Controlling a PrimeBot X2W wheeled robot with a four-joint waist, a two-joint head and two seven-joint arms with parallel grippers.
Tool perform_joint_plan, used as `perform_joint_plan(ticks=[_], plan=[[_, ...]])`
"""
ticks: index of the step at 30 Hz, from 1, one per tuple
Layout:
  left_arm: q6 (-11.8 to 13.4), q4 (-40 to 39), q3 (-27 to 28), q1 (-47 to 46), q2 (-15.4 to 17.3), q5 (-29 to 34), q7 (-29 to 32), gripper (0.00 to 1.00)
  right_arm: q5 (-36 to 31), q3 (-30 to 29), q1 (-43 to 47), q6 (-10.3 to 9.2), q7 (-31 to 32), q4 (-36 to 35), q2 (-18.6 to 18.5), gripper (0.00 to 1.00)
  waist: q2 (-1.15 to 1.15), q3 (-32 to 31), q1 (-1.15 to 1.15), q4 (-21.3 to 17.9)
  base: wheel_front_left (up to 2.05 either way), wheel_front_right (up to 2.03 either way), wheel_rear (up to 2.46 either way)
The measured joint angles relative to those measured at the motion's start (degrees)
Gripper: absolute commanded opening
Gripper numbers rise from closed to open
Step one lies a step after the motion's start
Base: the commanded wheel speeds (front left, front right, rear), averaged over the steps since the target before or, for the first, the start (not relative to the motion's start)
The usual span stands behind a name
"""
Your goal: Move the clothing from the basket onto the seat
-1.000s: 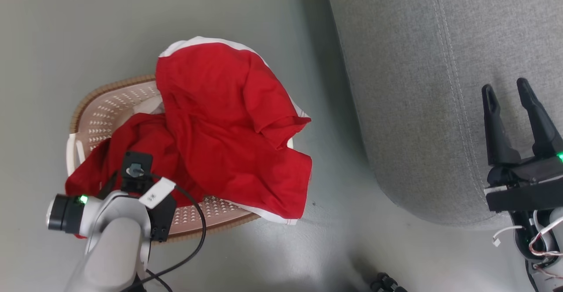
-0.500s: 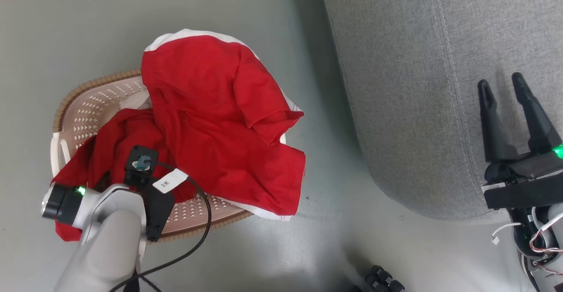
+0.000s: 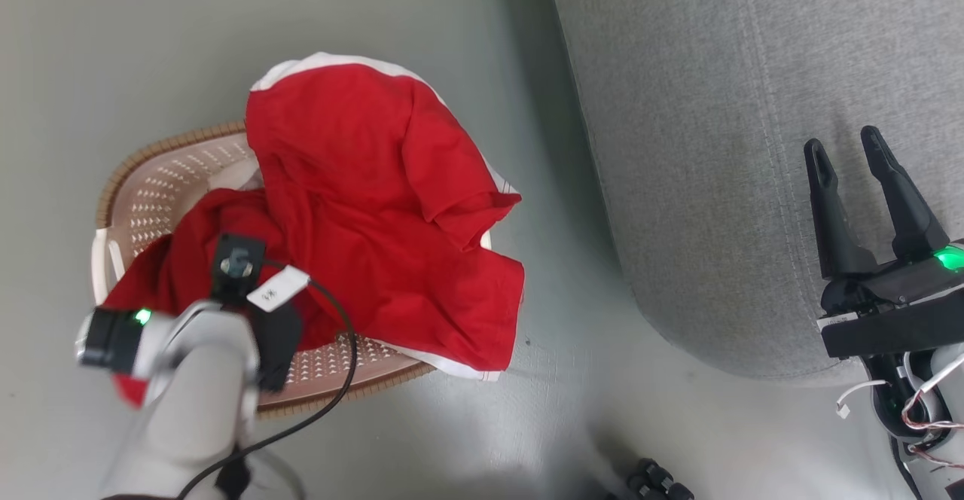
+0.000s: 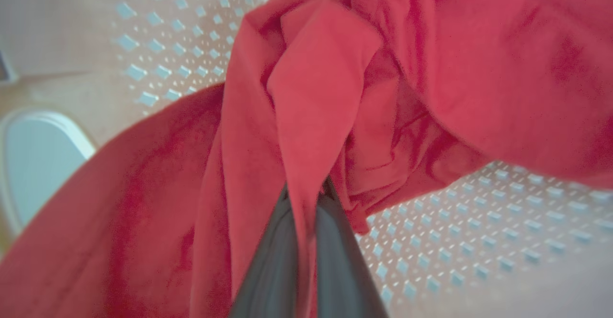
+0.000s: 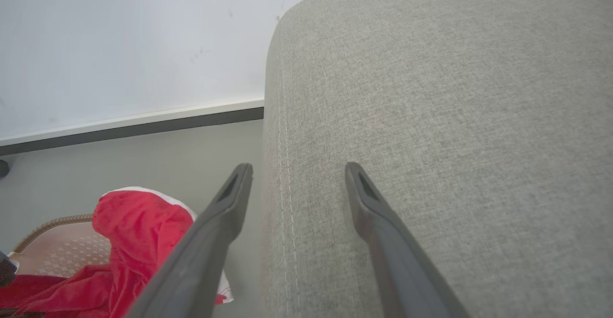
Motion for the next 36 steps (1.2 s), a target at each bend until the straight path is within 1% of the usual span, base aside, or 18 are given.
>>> perform_joint_plan(ticks=[3,5,10,13,16,20,24,30,35,36], plan=[[0.0,-3.0,2.8,-0.4,-2.8,-4.6,-4.6,0.0,0.0,0.3,-0.4,0.0,0.0,0.7,0.0,1.0,0.0,-1.1,0.0,0.2,0.0,0.0,0.0],[-1.0,-5.1,4.2,-0.8,-4.3,-7.3,-7.7,0.0,0.0,0.6,-0.4,0.0,0.0,1.4,0.1,1.0,0.0,-2.1,0.0,0.4,0.0,0.0,0.0],[-3.7,-10.7,4.4,0.2,-4.6,-11.0,-15.4,0.0,-0.4,1.7,-0.5,0.0,0.0,1.4,0.0,1.0,-0.01,-5.3,0.0,1.2,0.0,0.0,0.0],[-6.0,-14.7,3.7,2.3,-4.8,-13.2,-19.7,0.0,-1.8,3.7,-0.7,0.0,0.0,0.4,-0.5,1.0,-0.01,-7.5,0.0,1.9,0.0,0.0,0.0],[-7.5,-18.5,1.6,5.0,-4.8,-15.0,-23.3,0.0,-3.0,7.9,-1.3,0.0,0.0,-1.5,-1.3,1.0,-0.01,-9.8,0.0,2.9,0.0,0.0,0.0],[-7.6,-25.4,-7.1,8.3,-4.4,-22.0,-27.2,0.0,-5.2,15.1,-3.1,0.01,0.0,-3.7,-2.3,1.0,-0.01,-12.9,0.0,4.3,0.0,0.0,0.0],[-7.6,-32.4,-13.3,10.8,-4.5,-25.7,-29.7,0.0,-6.0,21.0,-3.9,0.01,0.0,-4.4,-2.7,1.0,-0.01,-16.1,-0.01,5.7,0.0,0.0,0.0],[-7.2,-40.4,-18.1,13.7,-4.3,-26.1,-29.9,0.0,-6.0,26.3,-4.0,0.01,0.0,-3.7,-2.6,1.0,-0.01,-21.2,-0.01,7.6,0.0,0.0,0.0],[-7.0,-45.2,-19.2,17.2,-4.2,-25.6,-29.5,0.0,-5.8,29.5,-3.9,0.01,0.0,-1.8,-1.5,1.0,-0.01,-25.5,-0.01,8.6,0.0,0.0,0.0],[-7.1,-47.1,-19.3,18.8,-4.2,-25.6,-29.0,0.0,-5.7,30.4,-3.8,0.01,0.0,-1.0,-1.1,1.0,-0.01,-27.3,-0.01,8.9,0.0,0.0,0.0]])
